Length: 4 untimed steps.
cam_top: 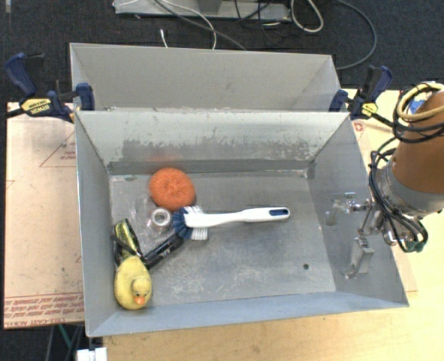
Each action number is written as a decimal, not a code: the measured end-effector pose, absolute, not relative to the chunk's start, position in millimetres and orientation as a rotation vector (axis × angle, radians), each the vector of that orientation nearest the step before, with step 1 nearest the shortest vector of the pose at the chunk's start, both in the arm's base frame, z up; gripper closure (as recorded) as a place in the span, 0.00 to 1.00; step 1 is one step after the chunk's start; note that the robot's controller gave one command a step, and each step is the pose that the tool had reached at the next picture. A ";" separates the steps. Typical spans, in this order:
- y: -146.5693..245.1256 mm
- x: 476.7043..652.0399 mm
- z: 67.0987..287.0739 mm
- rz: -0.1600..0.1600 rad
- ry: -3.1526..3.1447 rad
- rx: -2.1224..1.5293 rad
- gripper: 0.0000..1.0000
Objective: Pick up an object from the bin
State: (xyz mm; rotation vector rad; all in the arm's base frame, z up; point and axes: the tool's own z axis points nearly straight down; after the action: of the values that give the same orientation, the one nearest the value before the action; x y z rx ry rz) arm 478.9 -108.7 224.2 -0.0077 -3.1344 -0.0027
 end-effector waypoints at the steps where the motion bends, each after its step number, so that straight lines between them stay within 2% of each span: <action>1: -107.8 480.5 228.5 0.000 -3.143 0.001 0.00; 2: -3.7 558.9 69.9 -0.002 -3.148 -0.004 0.00; 3: -35.2 576.2 148.5 0.008 -3.148 0.243 0.00; 4: 88.7 587.6 106.4 -0.005 -3.090 0.587 0.00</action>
Offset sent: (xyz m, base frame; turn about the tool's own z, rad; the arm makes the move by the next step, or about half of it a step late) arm 0.0774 0.1035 -0.1542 0.0003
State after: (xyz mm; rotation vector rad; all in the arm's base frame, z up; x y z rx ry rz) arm 587.6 88.7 106.4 0.5870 -3.0904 -0.0046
